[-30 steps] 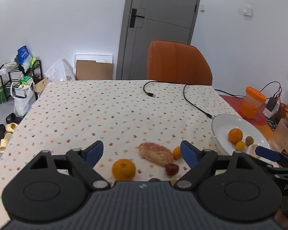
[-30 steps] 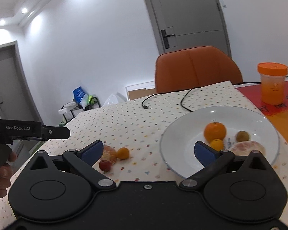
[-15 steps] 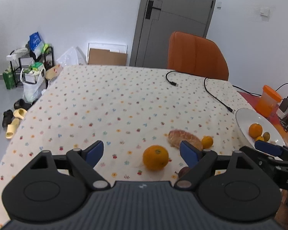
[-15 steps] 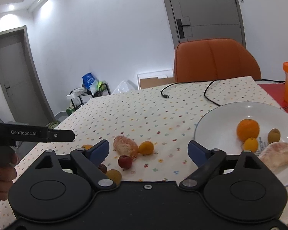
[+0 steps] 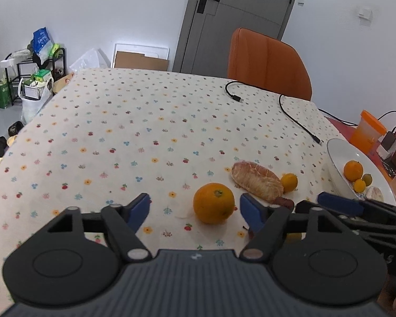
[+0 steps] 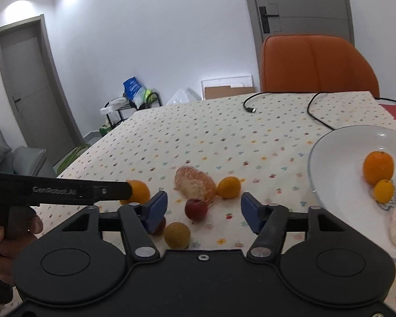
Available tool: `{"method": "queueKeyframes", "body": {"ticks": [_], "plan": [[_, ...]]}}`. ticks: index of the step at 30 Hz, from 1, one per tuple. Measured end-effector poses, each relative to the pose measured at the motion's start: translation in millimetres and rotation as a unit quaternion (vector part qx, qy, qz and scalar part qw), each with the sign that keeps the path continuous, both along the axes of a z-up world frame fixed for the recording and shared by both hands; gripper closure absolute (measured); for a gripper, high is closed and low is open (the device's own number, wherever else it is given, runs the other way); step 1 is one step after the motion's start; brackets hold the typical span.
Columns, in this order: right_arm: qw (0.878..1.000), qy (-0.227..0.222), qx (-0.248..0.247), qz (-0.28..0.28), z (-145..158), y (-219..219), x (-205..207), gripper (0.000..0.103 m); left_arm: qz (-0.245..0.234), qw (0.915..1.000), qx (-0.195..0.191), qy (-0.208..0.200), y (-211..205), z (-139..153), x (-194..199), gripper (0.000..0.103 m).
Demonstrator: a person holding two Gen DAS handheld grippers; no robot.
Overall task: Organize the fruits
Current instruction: 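Move both open tools back from the plate to the fruit pile, then grasp a red plum with the right tool while the left tool grasps a large orange, then lift the red plum with the right tool while the left tool lifts the orange toward the plate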
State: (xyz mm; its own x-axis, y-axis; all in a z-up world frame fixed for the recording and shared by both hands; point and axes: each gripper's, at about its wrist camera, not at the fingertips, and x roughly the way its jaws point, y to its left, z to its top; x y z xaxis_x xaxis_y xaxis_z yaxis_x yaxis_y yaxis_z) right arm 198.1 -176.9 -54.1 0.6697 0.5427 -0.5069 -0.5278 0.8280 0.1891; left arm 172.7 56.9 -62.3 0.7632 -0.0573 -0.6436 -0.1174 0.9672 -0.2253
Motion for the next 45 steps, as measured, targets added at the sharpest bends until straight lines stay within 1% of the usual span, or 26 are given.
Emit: {"method": "queueKeyframes", "body": {"ticks": [3, 7, 9, 10, 13, 14, 15, 18, 22, 32, 45], "plan": [[1.000, 0.012, -0.003, 0.008, -4, 6, 2, 0.058, -0.002, 1.0000, -0.008, 0.003, 0, -4, 3, 0.041], [1.000, 0.023, -0.003, 0.007, -9, 10, 6, 0.061, -0.005, 0.9999, -0.016, -0.001, -1, -6, 5, 0.042], [1.000, 0.028, -0.001, 0.009, -11, 12, 9, 0.067, -0.008, 0.9998, -0.018, -0.002, -2, -7, 7, 0.043], [0.999, 0.030, -0.001, 0.010, -12, 13, 10, 0.068, -0.009, 0.9998, -0.018, -0.003, -3, -7, 8, 0.044], [0.999, 0.040, 0.000, 0.014, -16, 16, 14, 0.079, -0.014, 0.9997, -0.019, 0.001, -6, -8, 12, 0.055], [0.999, 0.042, 0.001, 0.015, -16, 17, 15, 0.083, -0.017, 0.9996, -0.021, 0.002, -7, -9, 13, 0.062], [0.999, 0.043, 0.003, 0.016, -16, 17, 16, 0.083, -0.021, 0.9995, -0.025, 0.002, -8, -9, 13, 0.067], [0.999, 0.035, 0.010, 0.014, -12, 13, 15, 0.083, -0.017, 0.9997, -0.018, 0.003, -10, -8, 13, 0.067], [0.999, 0.027, 0.017, 0.003, -7, 1, 15, 0.083, -0.015, 0.9998, -0.014, 0.000, -11, -6, 9, 0.067], [0.999, 0.021, 0.032, -0.010, -4, -18, 7, 0.083, -0.014, 0.9998, 0.000, -0.011, -23, 8, 2, 0.067], [0.998, 0.007, 0.055, -0.037, 3, -54, -1, 0.083, -0.042, 0.9987, 0.017, -0.021, -61, 20, 3, 0.067]]}}
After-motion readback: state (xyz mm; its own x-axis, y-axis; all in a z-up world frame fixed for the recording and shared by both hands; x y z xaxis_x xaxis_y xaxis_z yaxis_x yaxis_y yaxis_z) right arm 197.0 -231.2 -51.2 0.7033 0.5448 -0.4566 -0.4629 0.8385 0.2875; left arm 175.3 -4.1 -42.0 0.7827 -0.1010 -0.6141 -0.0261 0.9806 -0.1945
